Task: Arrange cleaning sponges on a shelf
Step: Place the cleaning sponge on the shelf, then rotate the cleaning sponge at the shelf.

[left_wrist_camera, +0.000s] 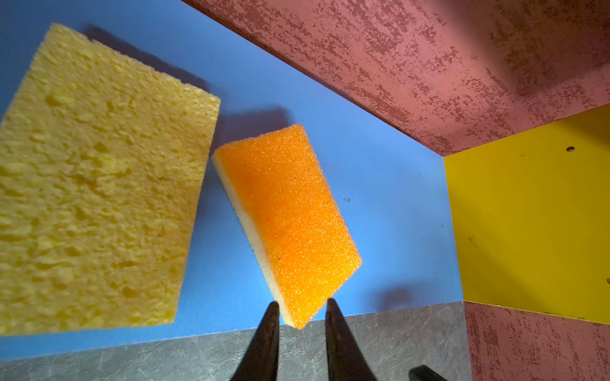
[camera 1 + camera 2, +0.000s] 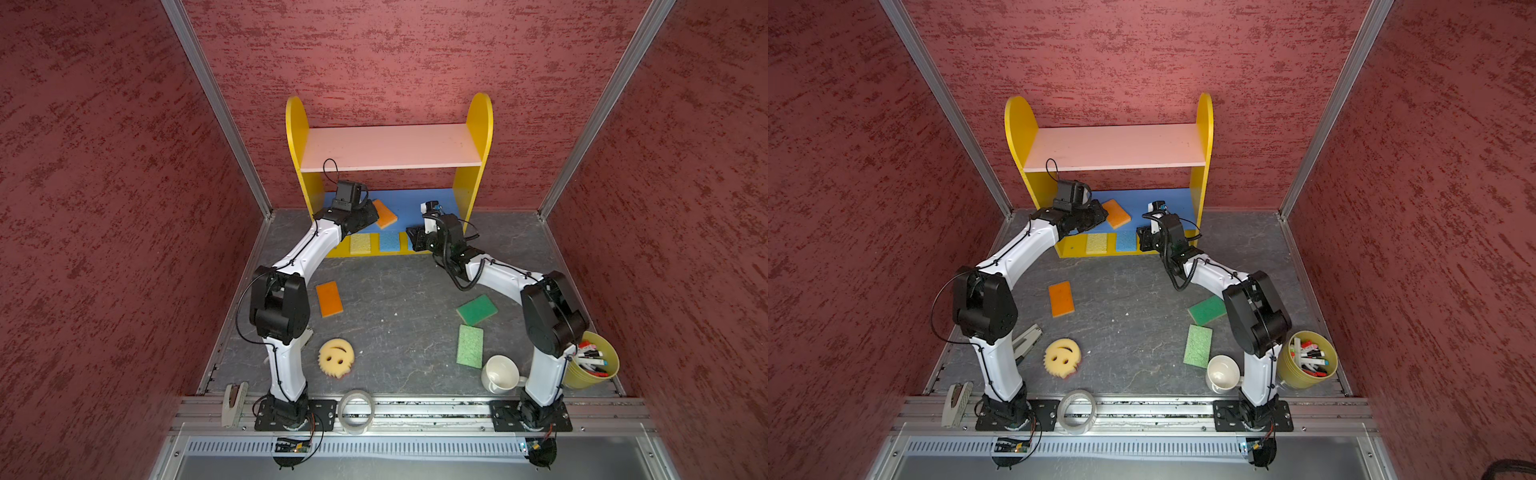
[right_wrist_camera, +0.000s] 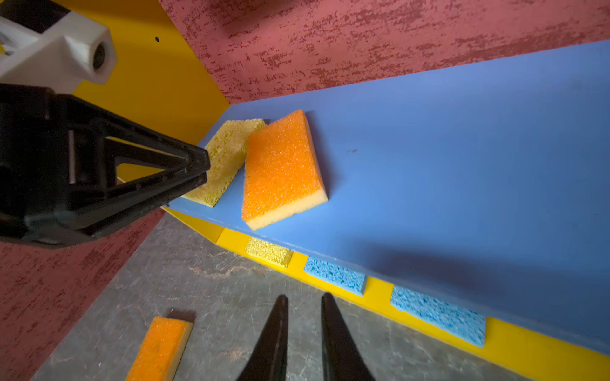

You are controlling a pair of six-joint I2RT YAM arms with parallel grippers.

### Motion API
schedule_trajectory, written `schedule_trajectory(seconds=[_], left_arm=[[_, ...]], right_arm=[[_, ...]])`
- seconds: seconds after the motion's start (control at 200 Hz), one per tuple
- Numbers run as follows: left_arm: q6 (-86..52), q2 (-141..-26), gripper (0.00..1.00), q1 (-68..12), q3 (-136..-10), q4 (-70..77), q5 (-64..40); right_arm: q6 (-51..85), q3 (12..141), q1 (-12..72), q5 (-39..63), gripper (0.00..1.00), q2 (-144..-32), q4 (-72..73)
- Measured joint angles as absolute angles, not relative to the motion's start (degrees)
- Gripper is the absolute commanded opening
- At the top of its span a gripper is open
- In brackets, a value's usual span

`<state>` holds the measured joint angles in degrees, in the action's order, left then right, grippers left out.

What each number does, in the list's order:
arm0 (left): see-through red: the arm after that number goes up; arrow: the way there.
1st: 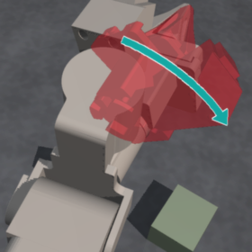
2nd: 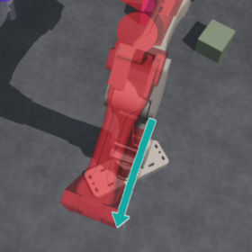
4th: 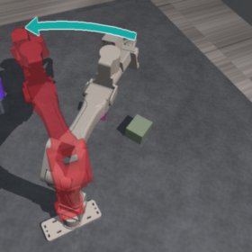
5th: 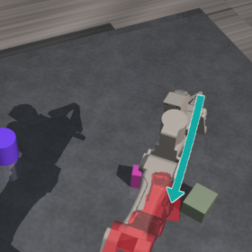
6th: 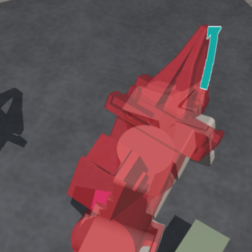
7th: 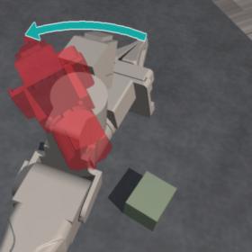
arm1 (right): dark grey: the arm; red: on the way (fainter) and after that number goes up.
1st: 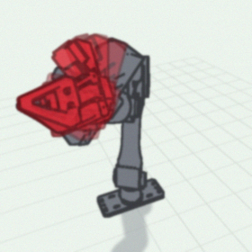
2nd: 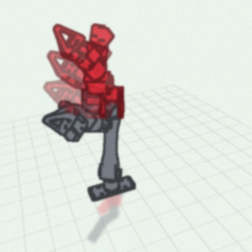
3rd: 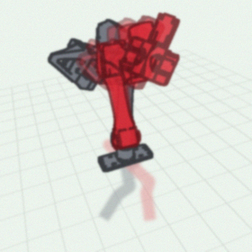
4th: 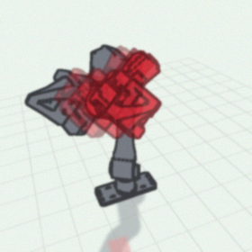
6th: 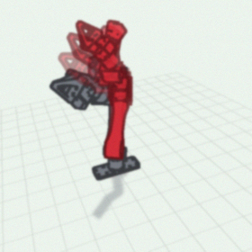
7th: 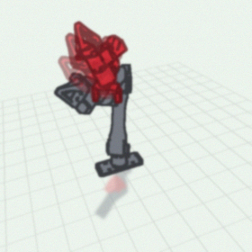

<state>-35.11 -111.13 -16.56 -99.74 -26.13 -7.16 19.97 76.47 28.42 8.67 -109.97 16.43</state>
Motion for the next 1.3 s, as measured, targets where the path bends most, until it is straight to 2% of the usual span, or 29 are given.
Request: schedule_trajectory(seconds=[0.195, 0.296, 0.641, 0.857, 1.302], left_arm=[[-35.1, -111.4, 0.26, -16.7, -99.9, -26.3, -5.8], [-35.0, -112.8, 0.29, -16.7, -101.6, -27.1, -5.6], [-35.1, -119.2, 0.31, -16.7, -107.3, -28.2, -5.0], [-35.1, -119.9, 0.32, -16.6, -108.7, -28.7, -4.3], [-33.8, -122.8, 0.32, -16.3, -113.6, -29.7, -3.9]], right_arm=[[20.6, 85.7, 28.4, 8.5, 0.23, -116.8, 18.6], [20.9, 91.9, 28.4, 8.8, 0.25, -120.1, 18.0], [23.7, 108.0, 28.3, 11.0, 0.27, -129.1, 6.9], [27.2, 111.2, 28.3, 13.3, 0.26, -130.8, -1.7], [30.0, 113.0, 28.2, 15.0, 0.25, -130.7, -5.9]])
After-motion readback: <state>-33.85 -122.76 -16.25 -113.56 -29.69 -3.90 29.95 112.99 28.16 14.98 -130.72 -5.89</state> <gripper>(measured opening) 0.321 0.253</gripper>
